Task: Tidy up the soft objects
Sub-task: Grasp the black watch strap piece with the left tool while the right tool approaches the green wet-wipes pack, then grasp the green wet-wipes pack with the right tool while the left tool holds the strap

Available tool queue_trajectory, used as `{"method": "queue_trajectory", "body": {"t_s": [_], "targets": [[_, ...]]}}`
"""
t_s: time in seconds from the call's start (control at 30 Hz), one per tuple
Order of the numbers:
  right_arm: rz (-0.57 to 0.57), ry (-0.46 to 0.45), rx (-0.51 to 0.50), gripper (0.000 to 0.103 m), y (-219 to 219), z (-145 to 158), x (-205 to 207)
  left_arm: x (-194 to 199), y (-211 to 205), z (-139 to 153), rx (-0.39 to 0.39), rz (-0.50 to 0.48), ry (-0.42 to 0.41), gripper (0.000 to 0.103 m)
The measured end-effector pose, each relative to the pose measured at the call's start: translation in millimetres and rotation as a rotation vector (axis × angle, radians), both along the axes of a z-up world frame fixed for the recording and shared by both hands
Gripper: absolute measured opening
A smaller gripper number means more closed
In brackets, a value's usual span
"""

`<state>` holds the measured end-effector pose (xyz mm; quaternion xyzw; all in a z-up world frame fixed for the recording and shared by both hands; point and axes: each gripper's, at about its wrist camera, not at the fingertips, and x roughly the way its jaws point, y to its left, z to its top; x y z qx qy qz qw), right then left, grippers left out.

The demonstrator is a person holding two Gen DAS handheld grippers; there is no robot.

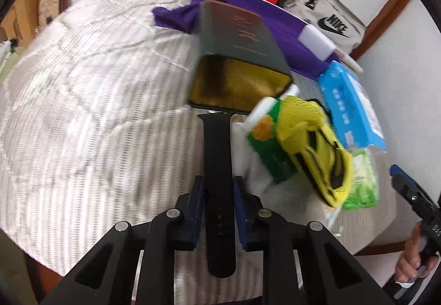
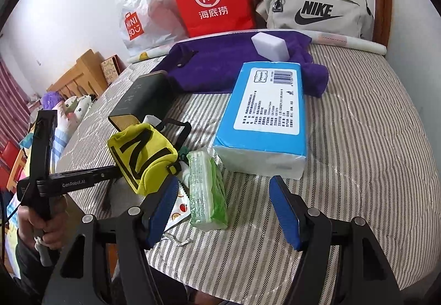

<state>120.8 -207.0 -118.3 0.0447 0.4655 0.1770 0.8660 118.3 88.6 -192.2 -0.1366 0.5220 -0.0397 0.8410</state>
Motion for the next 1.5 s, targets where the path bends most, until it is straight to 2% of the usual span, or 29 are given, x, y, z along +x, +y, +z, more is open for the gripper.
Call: {"method": "queue_trajectory", "body": {"t_s": [0.23,0.37,0.6,0.73,1.0,1.07,1.13,1.23,1.37,1.5], "targets": [[-0.008,0.012,0.004,0.068,-4,-4,0,-3,18,2,0.137,0.016,0.002,0.020],[-0.005,0.020,0.004,0.068,-3,-7,0,-10,22,2,0.143,-0.001,-0.006,0.020],[0.012,0.021,-0.025,0.068,-2,-11,-2,-18,9,2,0.234,-0.016,-0.066,0.021],[0.032,0.035,0.007,0.068,-2,-15,-4,-17,13,3,0.206,-0.001,-0.067,0.020],[0.079,0.033,-0.030,0.067,22,-28,-1,-12,18,2,0.171,0.006,-0.092,0.021],[0.080,0.052,-0.086,0.057,33,-39,3,-11,16,1,0.181,0.000,-0.096,0.021],[0.080,0.065,-0.109,0.028,41,-47,6,-11,14,1,0.191,-0.011,-0.100,0.021],[0.085,0.057,-0.116,0.024,46,-53,7,-11,15,1,0.188,-0.017,-0.103,0.021],[0.075,0.033,-0.141,0.021,39,-44,-1,-11,17,1,0.169,-0.004,-0.102,0.021],[0.051,-0.005,-0.158,0.021,19,-30,-16,-13,9,0,0.227,-0.019,-0.113,0.021]]}}
